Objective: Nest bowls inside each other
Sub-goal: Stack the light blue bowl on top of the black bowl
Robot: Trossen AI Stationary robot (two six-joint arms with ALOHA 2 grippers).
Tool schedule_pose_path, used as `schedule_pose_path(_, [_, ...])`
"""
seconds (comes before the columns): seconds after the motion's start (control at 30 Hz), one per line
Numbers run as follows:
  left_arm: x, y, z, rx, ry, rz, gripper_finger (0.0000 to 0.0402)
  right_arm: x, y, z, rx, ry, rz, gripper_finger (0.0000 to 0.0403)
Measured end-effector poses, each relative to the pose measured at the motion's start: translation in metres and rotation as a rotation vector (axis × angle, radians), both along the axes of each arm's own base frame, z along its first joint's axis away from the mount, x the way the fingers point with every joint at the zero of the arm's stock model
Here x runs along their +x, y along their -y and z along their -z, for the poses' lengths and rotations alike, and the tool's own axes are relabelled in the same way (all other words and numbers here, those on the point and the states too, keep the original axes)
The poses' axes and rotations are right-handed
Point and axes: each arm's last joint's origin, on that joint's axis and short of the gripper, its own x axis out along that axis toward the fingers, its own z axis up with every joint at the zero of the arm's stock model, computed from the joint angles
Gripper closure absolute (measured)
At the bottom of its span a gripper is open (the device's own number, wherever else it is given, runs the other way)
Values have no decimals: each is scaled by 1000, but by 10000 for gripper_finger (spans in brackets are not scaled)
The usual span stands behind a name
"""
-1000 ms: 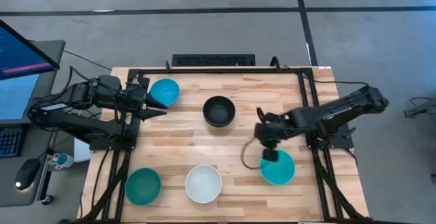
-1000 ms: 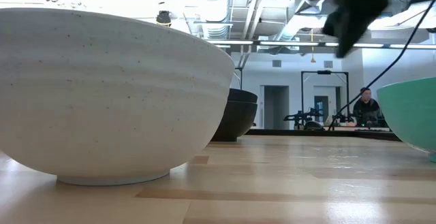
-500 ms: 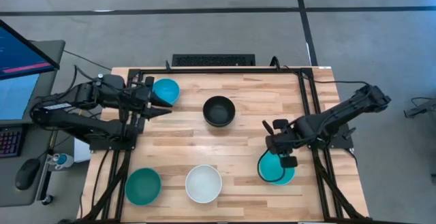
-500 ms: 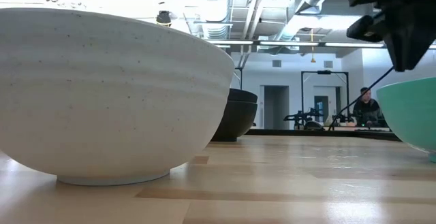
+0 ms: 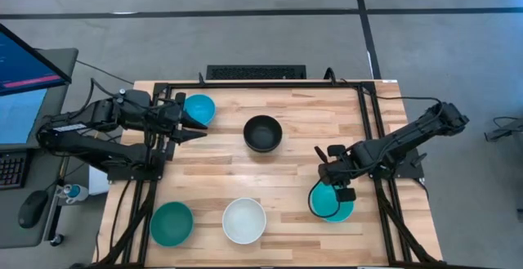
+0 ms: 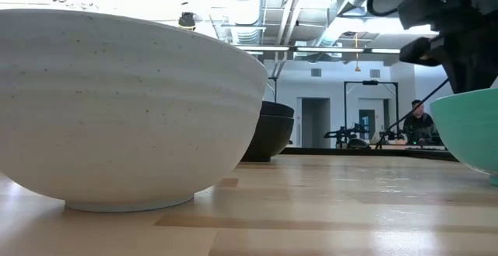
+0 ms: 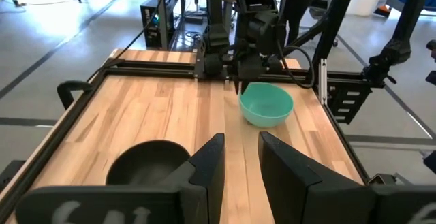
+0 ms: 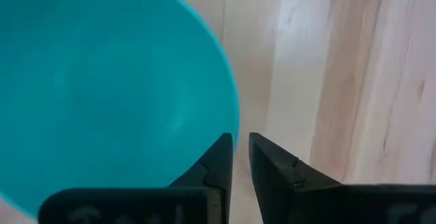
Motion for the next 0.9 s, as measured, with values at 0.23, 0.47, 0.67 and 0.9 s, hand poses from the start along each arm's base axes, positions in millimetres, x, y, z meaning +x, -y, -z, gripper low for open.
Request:
schedule_pose_path(0.23, [0,0,-1,2,16,2,322,2,2,5,29,17,13,331])
schedule_pose_path(0.47, [1,0,-3,16,30,16,322,1,2,15,60,18,10,331])
schedule_pose_path(0.67, [1,0,-3,17,30,16,322,3,1,21,78,53,10,331])
schedule_pose_path(0.9, [1,0,-3,17,30,16,322,5,0,34,102,72,13,332])
